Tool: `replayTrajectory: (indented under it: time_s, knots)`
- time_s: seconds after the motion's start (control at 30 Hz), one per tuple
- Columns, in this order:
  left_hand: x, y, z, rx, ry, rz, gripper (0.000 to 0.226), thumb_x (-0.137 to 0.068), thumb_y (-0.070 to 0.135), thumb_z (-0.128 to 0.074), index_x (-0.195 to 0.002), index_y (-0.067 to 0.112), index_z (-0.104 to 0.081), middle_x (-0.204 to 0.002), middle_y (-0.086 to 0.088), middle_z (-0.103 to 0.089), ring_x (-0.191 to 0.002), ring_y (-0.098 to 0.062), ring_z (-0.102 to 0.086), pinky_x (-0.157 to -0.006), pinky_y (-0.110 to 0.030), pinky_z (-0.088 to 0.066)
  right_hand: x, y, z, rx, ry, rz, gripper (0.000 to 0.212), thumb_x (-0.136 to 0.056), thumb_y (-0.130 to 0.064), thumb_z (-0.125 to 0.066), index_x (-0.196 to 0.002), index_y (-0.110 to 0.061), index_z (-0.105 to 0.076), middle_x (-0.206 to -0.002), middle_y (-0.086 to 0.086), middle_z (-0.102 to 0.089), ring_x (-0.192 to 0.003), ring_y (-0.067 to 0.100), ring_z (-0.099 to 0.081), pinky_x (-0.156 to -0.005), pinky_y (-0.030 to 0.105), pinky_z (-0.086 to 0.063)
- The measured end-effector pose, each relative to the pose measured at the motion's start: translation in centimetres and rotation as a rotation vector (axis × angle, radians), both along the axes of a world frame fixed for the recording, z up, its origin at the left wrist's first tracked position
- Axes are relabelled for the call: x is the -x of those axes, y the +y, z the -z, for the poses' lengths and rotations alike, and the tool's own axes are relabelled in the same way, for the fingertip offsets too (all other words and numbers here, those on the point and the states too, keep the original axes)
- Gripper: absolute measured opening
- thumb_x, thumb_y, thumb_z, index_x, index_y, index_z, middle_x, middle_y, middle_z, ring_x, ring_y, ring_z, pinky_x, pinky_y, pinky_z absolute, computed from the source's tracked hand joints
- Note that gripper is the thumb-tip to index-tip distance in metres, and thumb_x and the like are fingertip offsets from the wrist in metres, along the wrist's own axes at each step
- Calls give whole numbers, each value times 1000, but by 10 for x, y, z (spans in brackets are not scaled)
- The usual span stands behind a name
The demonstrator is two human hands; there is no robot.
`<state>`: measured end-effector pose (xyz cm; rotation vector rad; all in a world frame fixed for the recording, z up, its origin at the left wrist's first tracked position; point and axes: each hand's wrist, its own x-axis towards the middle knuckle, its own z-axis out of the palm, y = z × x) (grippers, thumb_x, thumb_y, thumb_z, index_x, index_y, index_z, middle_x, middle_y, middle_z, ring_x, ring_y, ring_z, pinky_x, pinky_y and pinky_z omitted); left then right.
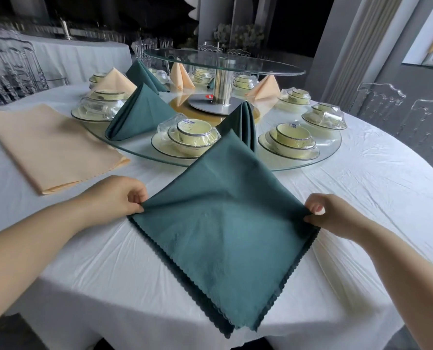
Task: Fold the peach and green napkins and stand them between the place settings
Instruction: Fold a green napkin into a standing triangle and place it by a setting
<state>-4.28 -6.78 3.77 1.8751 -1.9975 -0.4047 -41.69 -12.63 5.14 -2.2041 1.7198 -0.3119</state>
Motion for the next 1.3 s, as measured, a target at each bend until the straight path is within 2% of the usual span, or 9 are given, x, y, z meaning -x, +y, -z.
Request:
replayTrajectory:
  time_s: [0.13, 0.27, 0.4, 0.47, 0.53, 0.63, 0.73, 0.93, 1.3]
  knots:
    - [-9, 15, 22, 315, -37, 86, 46, -73, -5, -69, -57, 32, -47, -89, 31, -54, -73, 2, -49, -62, -20, -40, 6, 16, 12, 262, 46, -44, 37, -81, -4, -62, -65, -31, -41, -72, -21, -45, -90, 17, -41, -71, 25, -19]
    - [-12, 20, 28, 518, -103, 201, 22, -71, 14, -55, -88, 28, -52, -93, 40, -50, -74, -6, -49, -60, -24, -42, 12, 24, 20, 330, 42, -46, 33, -78, 5, -58, -71, -26, -50, -72, -14, -48, -96, 22, -46, -69, 23, -15]
    - [-7, 29, 27, 455, 49, 134, 24, -70, 19, -45, -83, 34, -59, -89, 43, -53, -78, -4, -51, -72, -7, -36, 14, 27, 22, 340, 55, -31, 24, -79, 7, -56, -80, -17, -63, -83, 1, -60, -102, 28, -49, -73, 24, -18]
    - [8, 33, 22, 392, 237, -12, 38, -72, 4, -49, -57, 36, -62, -83, 28, -60, -81, 4, -52, -75, 4, -31, 14, 28, 21, 319, 70, -23, 23, -80, 6, -54, -83, -14, -65, -92, 6, -65, -103, 29, -50, -74, 25, -21]
    - [36, 39, 10, 328, 303, -28, 26, -79, 5, -51, -73, 23, -70, -97, 4, -65, -90, 3, -52, -79, 9, -25, 11, 30, 18, 292, 108, -8, 26, -80, 3, -52, -81, -22, -59, -98, 5, -65, -107, 27, -48, -74, 25, -22]
    - [81, 40, 3, 274, 182, 90, 73, -71, 56, -29, -122, 13, -58, -132, 0, -50, -121, -7, -44, -100, -5, -19, 3, 35, 9, 313, 138, 31, 22, -82, -3, -52, -89, -20, -63, -112, 2, -63, -114, 23, -47, -81, 26, -26]
    - [121, 37, 3, 139, 5, 80, 59, -95, 49, -19, -145, 19, -22, -153, 7, -17, -140, -6, -12, -110, -18, -2, -23, 47, -1, 364, 2, 18, 28, -90, -12, -49, -117, -14, -58, -130, 1, -54, -122, 20, -45, -93, 24, -30]
    - [156, 53, 16, -34, -168, 43, 57, -99, 40, -15, -147, 16, 4, -156, 3, 8, -142, -8, 9, -112, -27, 10, -85, 67, 11, 207, 122, -227, 46, -98, -25, -33, -143, -20, -25, -151, -4, -24, -139, 11, -20, -112, 23, -3]
    - [163, 68, 21, -90, -324, 19, 57, -99, 37, -13, -147, 13, 8, -155, 0, 12, -142, -10, 11, -113, -29, 11, -77, 75, 31, 96, 213, -168, 53, -99, -37, -25, -146, -21, -10, -155, -4, -6, -142, 9, -3, -112, 22, 3]
